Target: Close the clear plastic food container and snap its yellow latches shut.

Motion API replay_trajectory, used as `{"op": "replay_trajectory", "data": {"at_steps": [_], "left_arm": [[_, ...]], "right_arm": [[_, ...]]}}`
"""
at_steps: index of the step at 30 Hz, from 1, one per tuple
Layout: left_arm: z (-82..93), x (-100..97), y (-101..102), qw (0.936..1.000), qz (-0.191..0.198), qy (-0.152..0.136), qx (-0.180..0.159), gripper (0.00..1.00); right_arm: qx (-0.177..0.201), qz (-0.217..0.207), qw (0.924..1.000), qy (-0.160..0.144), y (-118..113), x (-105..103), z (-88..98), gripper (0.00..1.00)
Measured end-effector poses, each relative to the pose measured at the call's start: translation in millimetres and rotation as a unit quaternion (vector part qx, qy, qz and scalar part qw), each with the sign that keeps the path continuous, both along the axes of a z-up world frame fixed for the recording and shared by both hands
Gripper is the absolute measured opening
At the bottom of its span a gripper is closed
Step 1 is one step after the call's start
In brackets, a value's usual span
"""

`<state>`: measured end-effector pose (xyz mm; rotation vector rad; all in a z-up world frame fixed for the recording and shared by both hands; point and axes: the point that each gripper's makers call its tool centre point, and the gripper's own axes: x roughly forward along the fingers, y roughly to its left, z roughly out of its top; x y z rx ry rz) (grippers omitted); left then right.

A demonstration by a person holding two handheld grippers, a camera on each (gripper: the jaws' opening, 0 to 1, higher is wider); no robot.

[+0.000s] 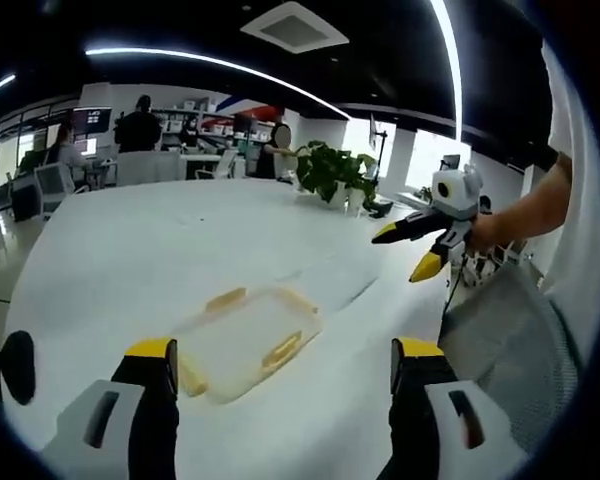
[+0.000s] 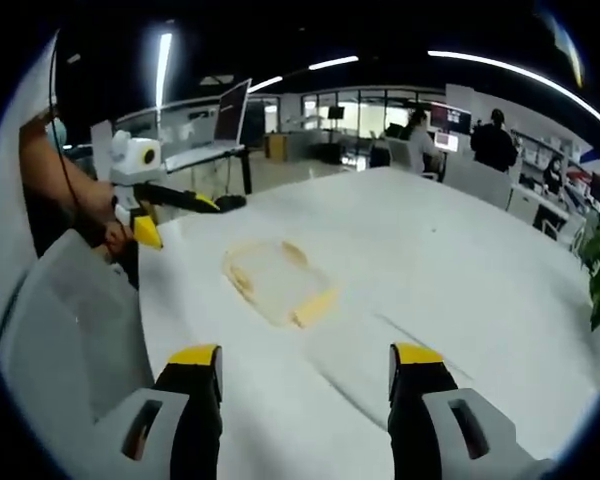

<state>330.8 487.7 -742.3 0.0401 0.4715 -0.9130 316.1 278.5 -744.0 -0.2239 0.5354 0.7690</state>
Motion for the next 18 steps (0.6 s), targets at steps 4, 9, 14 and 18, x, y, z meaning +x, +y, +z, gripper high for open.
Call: {"op": "replay_trajectory", "data": {"at_steps": [4,9,14,18], "left_arm": [[-3.8,2.8,-0.1,1.0,-0.005,0.003,0.007,0.87],[-7.3,8.5,0.2,0.9999,-0.008,0.009,0.007,0.86],[-8.5,14.1,1.5,0.9999,-0.008,0.011,0.009,0.84],[-10.9,17.6,4.2,0.9998,-0.006,0.013,0.01,0.83]], "right_arm": [[-0.007,0.01,0.9999,0.001,4.5,5.5,-3.5,0.67],[0.0,0.014,0.9999,-0.003,12.9,12.0,-2.3,0.65],[0.009,0.014,0.9998,-0.005,21.6,19.1,-3.0,0.65],[0.008,0.025,0.9996,-0.003,28.3,22.8,-6.7,0.64]]}}
